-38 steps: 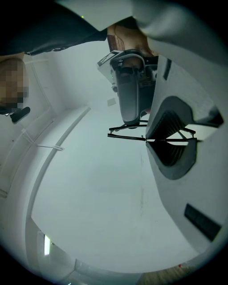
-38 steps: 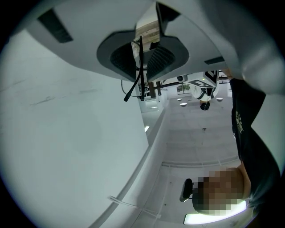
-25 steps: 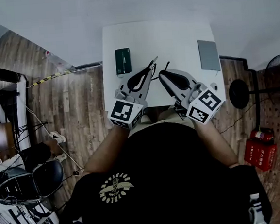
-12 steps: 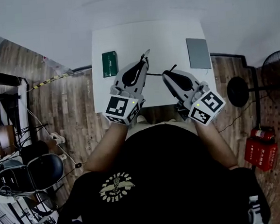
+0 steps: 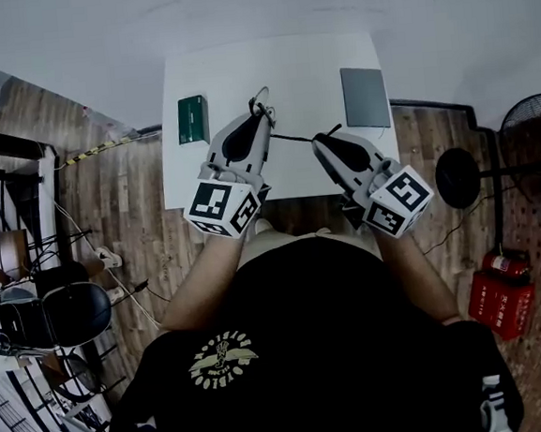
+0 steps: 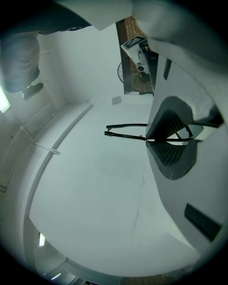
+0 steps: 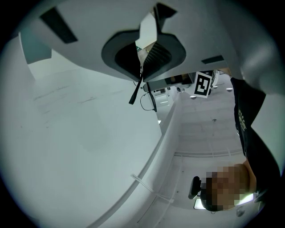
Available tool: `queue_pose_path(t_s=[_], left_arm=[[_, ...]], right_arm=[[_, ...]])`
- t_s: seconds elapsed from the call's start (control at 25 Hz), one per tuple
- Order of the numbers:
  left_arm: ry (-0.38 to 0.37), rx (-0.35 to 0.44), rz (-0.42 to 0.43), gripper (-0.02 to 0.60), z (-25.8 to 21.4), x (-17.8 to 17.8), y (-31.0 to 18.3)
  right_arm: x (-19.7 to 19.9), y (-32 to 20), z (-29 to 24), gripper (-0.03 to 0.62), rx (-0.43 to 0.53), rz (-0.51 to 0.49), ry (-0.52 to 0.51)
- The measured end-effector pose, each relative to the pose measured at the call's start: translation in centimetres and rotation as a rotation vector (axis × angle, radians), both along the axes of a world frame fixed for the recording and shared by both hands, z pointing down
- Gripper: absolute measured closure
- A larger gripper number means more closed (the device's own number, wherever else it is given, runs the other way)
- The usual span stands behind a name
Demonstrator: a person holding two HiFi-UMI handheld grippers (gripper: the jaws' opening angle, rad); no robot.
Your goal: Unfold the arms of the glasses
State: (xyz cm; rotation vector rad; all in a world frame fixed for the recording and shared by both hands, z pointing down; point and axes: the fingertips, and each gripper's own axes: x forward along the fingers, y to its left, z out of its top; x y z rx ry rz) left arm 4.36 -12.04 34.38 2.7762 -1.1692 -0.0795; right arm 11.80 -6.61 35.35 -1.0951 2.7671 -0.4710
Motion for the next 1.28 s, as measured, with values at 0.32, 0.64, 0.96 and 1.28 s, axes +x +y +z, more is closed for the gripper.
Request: queue_pose_path(t_s=[0.32,0.64,0.96,1.28], left_arm=[[0.015,0.005,-0.105,0.560,-0.7,-0.2,1.7],[0.088,-0.004,-0.158,0.560,-2.2,-1.9,2.3],[0.136,0.010,-0.168,0.561,-3.4,-2.5,2.3],[0.072,0.055,-0.226,0.561,-3.1,-3.3,1.3]], right_arm=[[1.4,1.8,1.2,0.576,-0.016,-0.076,-0.014],[1.1,2.3,1.8,0.572,-0.017,-0.123,-0.012],[0.7,2.5,1.4,0.572,-0.015,-0.160,-0.019],[2.9,1.2,1.6,0.511,0.002,-0.078,0.067]])
